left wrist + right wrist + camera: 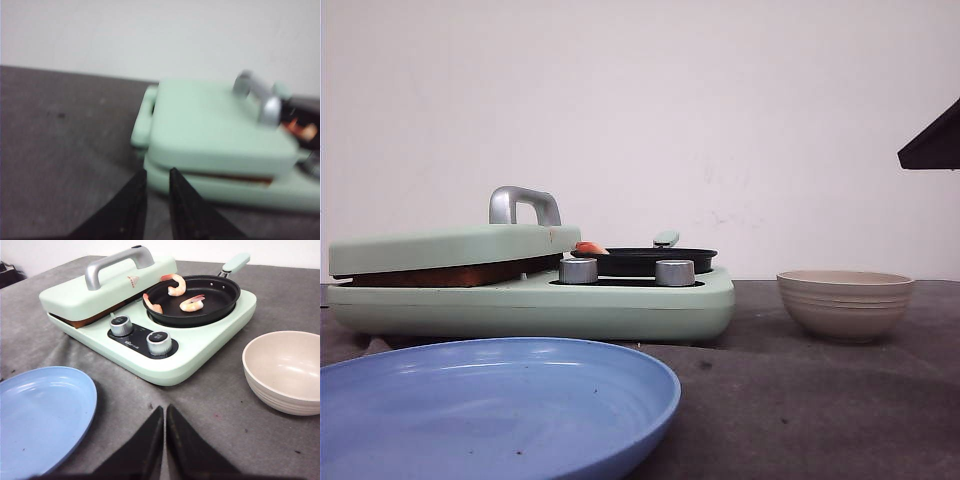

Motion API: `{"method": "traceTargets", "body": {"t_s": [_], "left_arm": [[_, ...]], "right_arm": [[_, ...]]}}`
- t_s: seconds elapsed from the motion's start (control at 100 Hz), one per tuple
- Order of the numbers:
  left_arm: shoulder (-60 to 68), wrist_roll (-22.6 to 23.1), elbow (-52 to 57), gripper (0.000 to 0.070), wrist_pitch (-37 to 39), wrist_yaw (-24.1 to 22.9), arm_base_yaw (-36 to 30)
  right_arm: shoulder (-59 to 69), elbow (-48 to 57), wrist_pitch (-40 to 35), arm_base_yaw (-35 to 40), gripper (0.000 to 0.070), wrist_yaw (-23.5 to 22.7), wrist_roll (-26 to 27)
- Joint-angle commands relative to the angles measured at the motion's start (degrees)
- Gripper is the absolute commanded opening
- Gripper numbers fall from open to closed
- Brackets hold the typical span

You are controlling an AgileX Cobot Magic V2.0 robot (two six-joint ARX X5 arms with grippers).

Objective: Make breakfast with bread and shrimp

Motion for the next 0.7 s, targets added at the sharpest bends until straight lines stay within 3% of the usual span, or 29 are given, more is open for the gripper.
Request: {"method": "traceTargets", "body": {"t_s": [0.0,0.07,0.69], "left_arm": [[-0.07,2.51,-0.83,0.0000,-0.59,0.57,0.76],[-0.07,2.54,-0.85,0.0000,-5.25,0.50,1.53],[0.02,2.51,-0.81,0.0000,-5.05,0.00,2.23]], "right_arm": [[-0.02,0.13,0.63,0.22,0.0000,0.02,0.59],[-0.02,0.15,0.68,0.22,0.0000,-0.09,0.59],[-0.02,0.15,0.66,0.22,0.0000,-0.07,0.59]]}}
